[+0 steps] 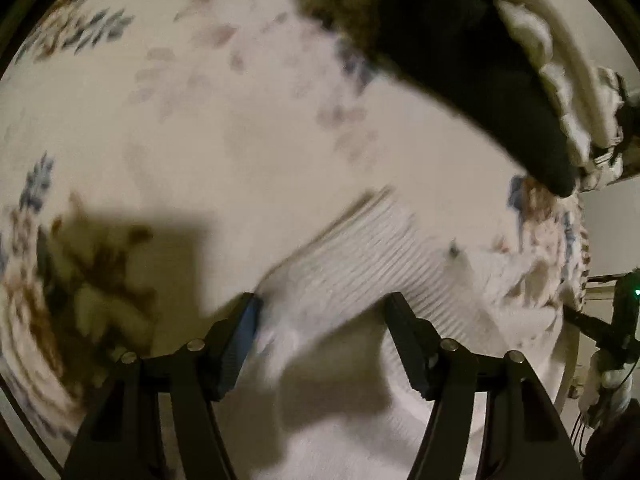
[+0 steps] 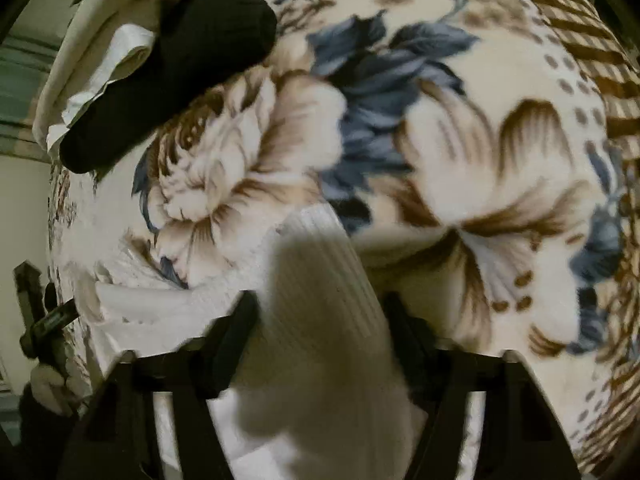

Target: Fold small clothes

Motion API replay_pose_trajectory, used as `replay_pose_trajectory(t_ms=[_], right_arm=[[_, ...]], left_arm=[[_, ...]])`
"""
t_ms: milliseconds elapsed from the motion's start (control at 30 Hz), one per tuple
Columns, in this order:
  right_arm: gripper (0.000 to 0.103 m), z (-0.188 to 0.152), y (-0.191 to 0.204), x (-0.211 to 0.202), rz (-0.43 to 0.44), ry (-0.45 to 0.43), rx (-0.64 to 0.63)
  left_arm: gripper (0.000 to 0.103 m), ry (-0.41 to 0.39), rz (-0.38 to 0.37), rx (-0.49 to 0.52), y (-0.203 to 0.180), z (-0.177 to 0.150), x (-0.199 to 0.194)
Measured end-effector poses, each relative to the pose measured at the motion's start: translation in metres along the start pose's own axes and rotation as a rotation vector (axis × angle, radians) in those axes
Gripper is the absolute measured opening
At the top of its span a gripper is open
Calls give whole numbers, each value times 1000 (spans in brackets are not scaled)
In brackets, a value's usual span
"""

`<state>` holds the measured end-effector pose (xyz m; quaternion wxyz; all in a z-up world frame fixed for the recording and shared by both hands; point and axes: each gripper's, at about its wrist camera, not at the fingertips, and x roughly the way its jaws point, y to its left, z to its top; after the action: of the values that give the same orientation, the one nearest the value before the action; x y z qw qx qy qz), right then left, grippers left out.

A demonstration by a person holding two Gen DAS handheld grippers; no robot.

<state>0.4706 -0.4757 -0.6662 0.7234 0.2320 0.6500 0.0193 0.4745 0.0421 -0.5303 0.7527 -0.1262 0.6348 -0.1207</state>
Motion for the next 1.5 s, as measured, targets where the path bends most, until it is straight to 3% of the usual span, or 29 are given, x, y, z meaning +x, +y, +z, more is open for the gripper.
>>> replay_pose_trajectory(t_ms=[33,67,233,433,633,733,800,833,867,900,933,967,1000,1167,1367,1400,1433,1467,1500], right_arm=[[16,0,3,-1,-6,-5,-8],[15,-1,5,-5,-7,-23,-15],[10,-6,6,-27,5,-119,18],[9,-6,4,-65,38,-214,52],[8,10,4,-75,38,-241,57],[9,23,9,-50,9,-193,50],[10,34,4,-26,-3,-105,83],[20,37,1,-19,1,-69,103],[26,36,-2,-19,-7,-64,119],[38,34,-4,-25,-8,-81,128],[52,28,-7,-36,-2,-102,132],[59,20,-9,-46,-2,-114,136],[65,11,-11,-58,-8,-127,142],[66,-62,-31,-101,36,-129,222],[66,-136,-48,-68,84,30,308],[61,-141,-50,-62,107,37,313],[37,-148,-49,-56,121,43,318],[21,-153,-48,-52,119,43,317],[15,-156,-47,-53,117,27,320]], left_arm=[[21,-23,7,20,-2,0,-4],[8,-29,13,36,-3,0,-7],[7,-118,31,50,-4,-9,-30],[6,-267,91,-68,25,-9,-72],[6,-251,87,-191,54,4,-61],[10,-179,83,-219,58,11,-39],[16,-140,79,-242,60,11,-33],[22,-133,70,-259,61,9,-35],[39,-128,69,-276,62,5,-40],[53,-129,54,-286,63,0,-46],[57,-145,9,-305,64,-8,-59],[60,-156,-9,-317,64,-15,-69],[60,-164,-22,-322,64,-22,-77],[60,-135,-38,-342,60,-79,-109],[60,-10,14,-317,53,-128,-75],[57,-1,20,-309,52,-132,-68],[55,-9,14,-301,50,-136,-64],[28,-23,-5,-295,47,-138,-64],[16,-25,-8,-291,46,-141,-65]])
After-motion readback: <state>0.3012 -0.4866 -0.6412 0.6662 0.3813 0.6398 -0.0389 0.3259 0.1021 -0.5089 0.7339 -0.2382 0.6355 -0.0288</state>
